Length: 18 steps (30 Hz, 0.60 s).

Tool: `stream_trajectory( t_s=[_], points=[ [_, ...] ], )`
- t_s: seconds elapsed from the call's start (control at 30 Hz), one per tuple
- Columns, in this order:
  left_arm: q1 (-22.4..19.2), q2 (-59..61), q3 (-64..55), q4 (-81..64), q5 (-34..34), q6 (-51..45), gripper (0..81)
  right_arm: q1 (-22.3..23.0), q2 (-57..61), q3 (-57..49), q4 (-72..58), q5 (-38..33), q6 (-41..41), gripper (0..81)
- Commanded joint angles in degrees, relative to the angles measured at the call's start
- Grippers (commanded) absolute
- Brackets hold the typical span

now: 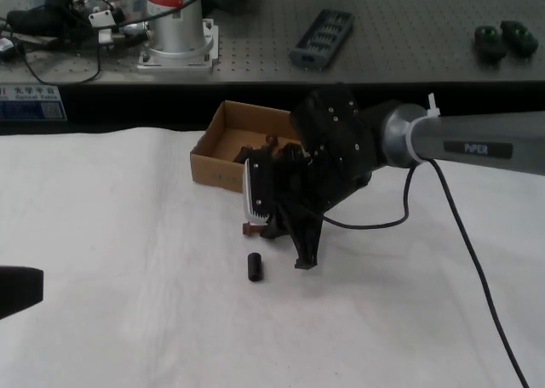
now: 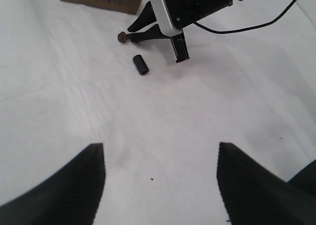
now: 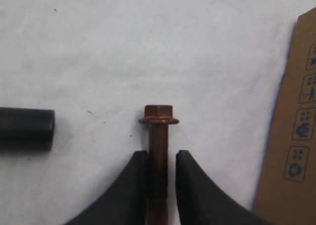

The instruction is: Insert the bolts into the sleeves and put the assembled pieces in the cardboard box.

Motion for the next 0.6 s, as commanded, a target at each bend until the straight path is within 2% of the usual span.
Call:
stream_trajectory(
  t_s=[0.0, 0.07, 0.13, 0.17, 0.47, 0.57],
  points=[
    [-0.23, -0.09, -0.06, -0.52, -0.31, -0.41, 47.3, 0.21, 0.81, -0.29, 2.18, 0.33, -0.25, 16.8],
    [-0.23, -0.09, -0.06, -0.52, -0.31, -0.41, 47.3, 0.7, 0.81, -0.29, 2.57, 0.31, -0.27, 11.0],
    [-0.23, -0.09, -0.06, -0.52, -0.31, -0.41, 47.3, 1.26, 0.81, -0.29, 2.55, 0.2, -0.27, 0.1],
    [-0.23, -0.09, -0.06, -0.52, -0.31, -0.41, 47.3, 1.43, 0.81, -0.29, 2.55, 0.2, -0.27, 2.7],
    [-0.23, -0.09, -0.06, -0.27, -0.31, -0.41, 47.3, 2.88, -2.36, -0.35, 4.97, 0.37, 0.19, 2.9],
    [-0.23, -0.09, -0.06, -0.32, -0.31, -1.84, 47.3, 3.32, -6.4, -0.35, 7.03, 1.45, 4.62, 2.9]
  ],
)
